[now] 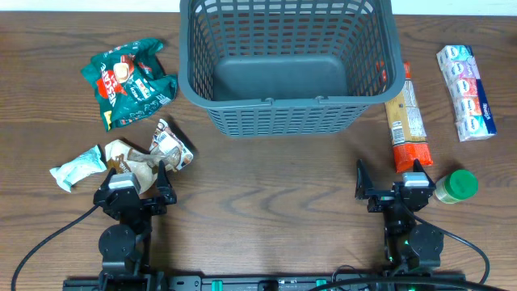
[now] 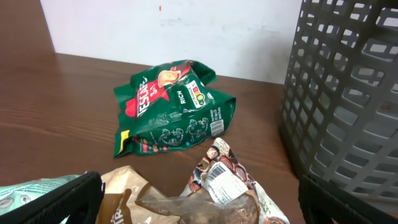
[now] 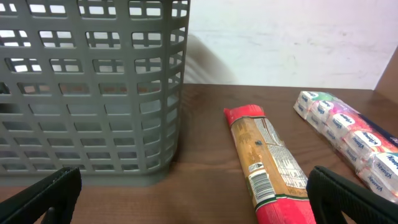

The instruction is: Pack container

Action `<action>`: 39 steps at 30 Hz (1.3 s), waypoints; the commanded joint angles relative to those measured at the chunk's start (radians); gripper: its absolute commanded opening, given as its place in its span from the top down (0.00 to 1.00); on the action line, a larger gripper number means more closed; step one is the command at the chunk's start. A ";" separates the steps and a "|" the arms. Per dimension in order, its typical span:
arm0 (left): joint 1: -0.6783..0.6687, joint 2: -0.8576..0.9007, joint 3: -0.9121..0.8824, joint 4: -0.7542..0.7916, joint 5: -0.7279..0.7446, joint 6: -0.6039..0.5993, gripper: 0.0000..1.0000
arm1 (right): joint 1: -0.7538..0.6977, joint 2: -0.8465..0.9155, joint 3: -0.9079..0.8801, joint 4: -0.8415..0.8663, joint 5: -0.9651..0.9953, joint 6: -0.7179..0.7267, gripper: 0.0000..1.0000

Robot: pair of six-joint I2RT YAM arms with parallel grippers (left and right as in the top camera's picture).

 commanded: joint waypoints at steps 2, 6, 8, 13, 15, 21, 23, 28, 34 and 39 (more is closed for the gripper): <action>0.002 -0.006 -0.032 -0.009 -0.002 0.013 0.02 | 0.011 -0.006 -0.003 -0.004 -0.005 -0.010 0.01; 0.002 -0.006 -0.032 -0.009 -0.002 0.013 0.02 | 0.011 -0.006 -0.003 -0.004 -0.005 -0.010 0.01; 0.002 -0.006 -0.032 -0.009 -0.002 0.013 0.01 | 0.011 -0.006 -0.003 -0.004 -0.005 -0.010 0.01; 0.002 -0.006 -0.032 -0.009 -0.002 0.013 0.01 | 0.011 -0.006 -0.003 -0.004 -0.005 -0.010 0.01; 0.002 -0.006 -0.032 -0.009 -0.002 0.013 0.01 | 0.011 -0.006 -0.003 -0.004 -0.005 -0.010 0.01; 0.002 -0.006 -0.032 -0.009 -0.002 0.013 0.02 | 0.011 -0.006 -0.003 -0.004 -0.005 -0.010 0.01; 0.002 -0.006 -0.032 -0.009 -0.002 0.013 0.02 | 0.011 -0.006 -0.003 -0.004 -0.005 -0.010 0.01; 0.002 -0.006 -0.032 -0.009 -0.002 0.013 0.01 | 0.008 -0.006 -0.002 -0.001 0.037 -0.011 0.01; 0.002 -0.006 -0.032 -0.009 -0.002 0.013 0.01 | 0.007 0.001 -0.002 -0.005 0.005 -0.011 0.01; 0.002 -0.006 -0.032 -0.009 -0.002 0.013 0.01 | 0.007 0.022 -0.002 -0.006 0.004 -0.003 0.01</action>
